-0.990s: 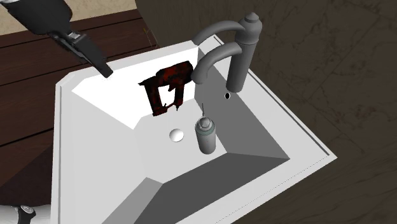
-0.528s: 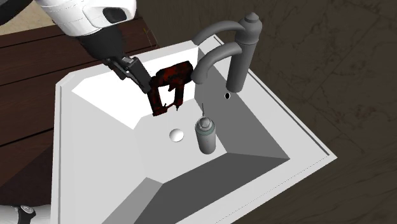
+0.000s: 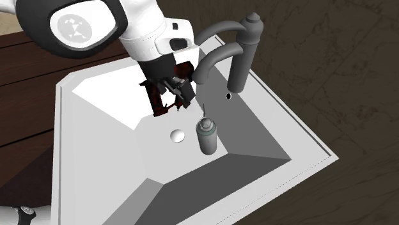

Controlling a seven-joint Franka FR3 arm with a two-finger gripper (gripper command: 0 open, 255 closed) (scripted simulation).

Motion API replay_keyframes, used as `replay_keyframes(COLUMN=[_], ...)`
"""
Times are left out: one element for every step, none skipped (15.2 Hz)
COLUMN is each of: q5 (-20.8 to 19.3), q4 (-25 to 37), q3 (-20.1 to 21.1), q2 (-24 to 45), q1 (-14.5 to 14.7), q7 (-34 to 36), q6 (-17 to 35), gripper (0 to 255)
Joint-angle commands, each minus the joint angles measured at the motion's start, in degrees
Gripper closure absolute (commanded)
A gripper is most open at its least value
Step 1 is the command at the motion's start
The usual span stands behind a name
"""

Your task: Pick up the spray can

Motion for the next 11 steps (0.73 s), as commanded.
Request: replay_keyframes(q5=[0.43, 0.80, 1.22, 1.68, 2.17, 2.69, 3.23, 3.78, 3.79, 3.88, 3.98], q4=[1.89, 3.14, 4.46, 5.83, 7.27, 8.78, 10.36, 12.00, 12.08, 11.70, 11.32], q3=[-0.89, -1.36, -1.78, -2.17, -2.51, -2.81, -3.07, -3.28, -3.24, -3.21, -3.19], q2=[3.51, 5.45, 7.41, 9.38, 11.37, 13.38, 15.39, 17.42, 17.51, 17.84, 18.18], q1=[-0.58, -0.93, -1.32, -1.74, -2.19, -2.67, -3.19, -3.75, -3.83, -3.87, -3.90], q7=[-1.22, -1.97, -2.73, -3.50, -4.27, -5.03, -5.79, -6.52, -6.55, -6.56, -6.58], q6=[1.43, 2.02, 2.56, 3.05, 3.49, 3.88, 4.20, 4.47, 4.48, 5.18, 5.88], gripper=[0, 0, 0, 0, 0, 0, 0, 0, 0, 0, 0])
